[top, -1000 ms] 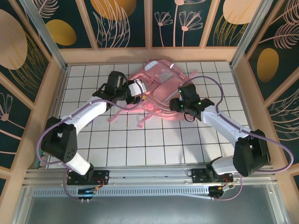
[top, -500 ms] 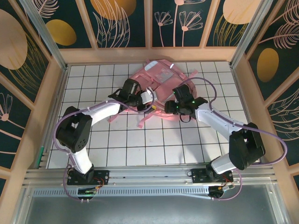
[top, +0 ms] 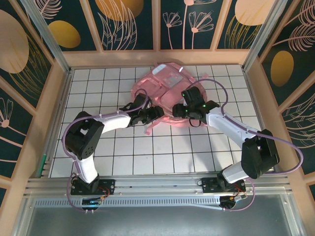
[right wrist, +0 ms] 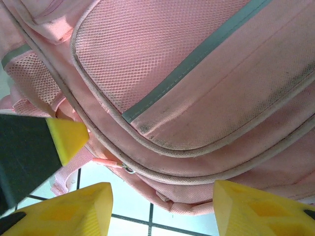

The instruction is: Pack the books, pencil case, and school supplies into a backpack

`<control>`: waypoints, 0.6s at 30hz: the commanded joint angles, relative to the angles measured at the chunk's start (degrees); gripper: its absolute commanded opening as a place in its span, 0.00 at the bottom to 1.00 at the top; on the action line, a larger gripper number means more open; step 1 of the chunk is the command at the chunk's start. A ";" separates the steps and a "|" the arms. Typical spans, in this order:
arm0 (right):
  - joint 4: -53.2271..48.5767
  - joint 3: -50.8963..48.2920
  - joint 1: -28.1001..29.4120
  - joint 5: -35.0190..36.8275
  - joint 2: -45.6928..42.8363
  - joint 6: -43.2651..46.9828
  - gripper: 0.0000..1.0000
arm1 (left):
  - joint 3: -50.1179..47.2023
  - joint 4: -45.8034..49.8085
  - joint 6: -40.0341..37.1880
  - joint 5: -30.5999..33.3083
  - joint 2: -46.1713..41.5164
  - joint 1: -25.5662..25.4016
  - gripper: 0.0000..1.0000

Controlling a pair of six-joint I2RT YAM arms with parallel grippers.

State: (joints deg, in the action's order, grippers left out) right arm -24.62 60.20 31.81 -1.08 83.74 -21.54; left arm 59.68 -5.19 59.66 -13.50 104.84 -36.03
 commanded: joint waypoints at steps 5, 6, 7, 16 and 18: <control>0.98 -2.05 -0.17 -1.38 -1.90 -0.59 0.56 | 3.16 0.65 14.74 5.35 -0.79 0.14 0.61; 0.98 -2.18 -0.13 -1.38 -2.01 -0.46 0.56 | 2.93 0.18 15.60 5.70 -1.01 0.04 0.61; 1.13 -2.41 -0.12 -1.47 -2.14 -0.28 0.56 | 2.53 -0.43 16.86 6.13 -1.34 0.07 0.61; 3.23 -3.34 0.59 -0.39 -1.82 -2.49 0.55 | 4.50 0.12 20.39 8.38 -1.29 0.08 0.58; 3.52 -3.25 1.18 -0.39 -1.25 -2.80 0.55 | 5.23 0.46 20.73 8.67 -0.57 0.02 0.57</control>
State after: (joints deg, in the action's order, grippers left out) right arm -22.68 57.65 32.05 -1.93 83.02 -22.90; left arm 62.61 -5.80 75.00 -6.22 104.33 -36.01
